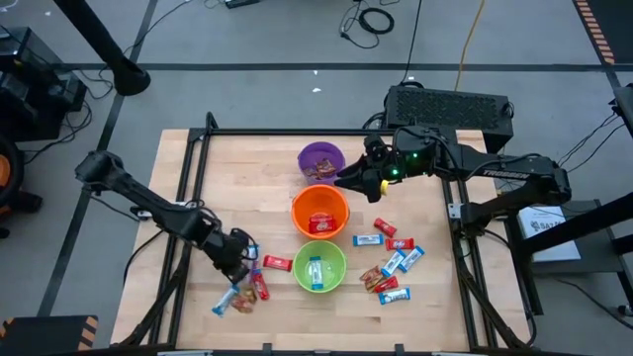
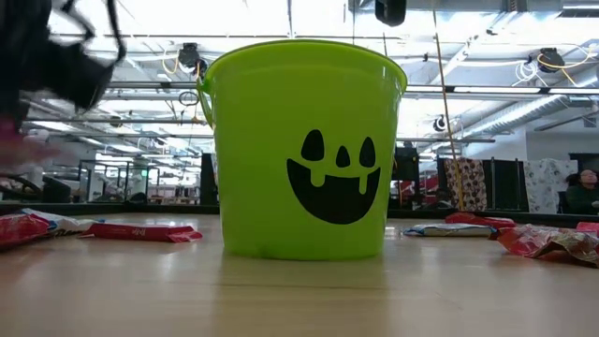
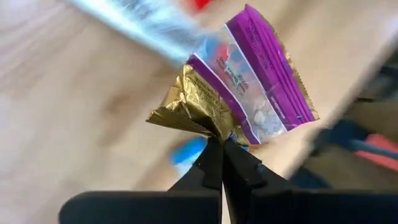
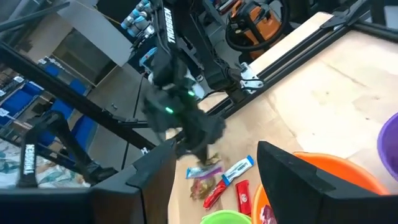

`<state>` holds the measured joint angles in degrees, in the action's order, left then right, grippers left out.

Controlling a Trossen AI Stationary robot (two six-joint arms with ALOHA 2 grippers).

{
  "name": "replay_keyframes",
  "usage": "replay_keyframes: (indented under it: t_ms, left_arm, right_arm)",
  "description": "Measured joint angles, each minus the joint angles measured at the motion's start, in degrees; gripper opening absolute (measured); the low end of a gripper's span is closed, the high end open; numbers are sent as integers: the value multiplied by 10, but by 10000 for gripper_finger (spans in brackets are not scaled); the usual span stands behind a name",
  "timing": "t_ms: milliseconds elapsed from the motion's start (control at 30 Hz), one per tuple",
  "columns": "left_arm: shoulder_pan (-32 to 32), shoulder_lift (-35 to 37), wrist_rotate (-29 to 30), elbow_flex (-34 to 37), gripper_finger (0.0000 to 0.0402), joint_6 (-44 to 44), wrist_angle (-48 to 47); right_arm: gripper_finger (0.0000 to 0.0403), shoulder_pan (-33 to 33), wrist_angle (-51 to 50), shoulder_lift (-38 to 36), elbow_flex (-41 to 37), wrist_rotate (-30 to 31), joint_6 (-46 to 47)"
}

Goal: Sort candy by brand, put in halloween buckets
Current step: Put golden candy into the purple bucket

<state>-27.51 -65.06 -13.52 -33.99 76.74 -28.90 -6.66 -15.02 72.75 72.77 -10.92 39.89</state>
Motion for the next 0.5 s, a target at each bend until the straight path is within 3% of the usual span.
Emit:
replay_keyframes:
  t_ms: [100, 233, 367, 500]
  left_arm:
    - [0, 50, 46, -38, 3, 7, 0]
    - [0, 127, 194, -64, 2, -57, 68]
    - [2, 191, 351, -65, 2, -229, 227]
    - [22, 230, 374, -65, 1, -399, 369]
  right_arm:
    - [215, -1, -1, 0, 0, 7, -1]
    - [215, -5, -1, 0, 0, 7, -3]
    - [215, -13, 0, 0, 0, 7, -5]
    - [215, -17, 2, 0, 0, 14, -5]
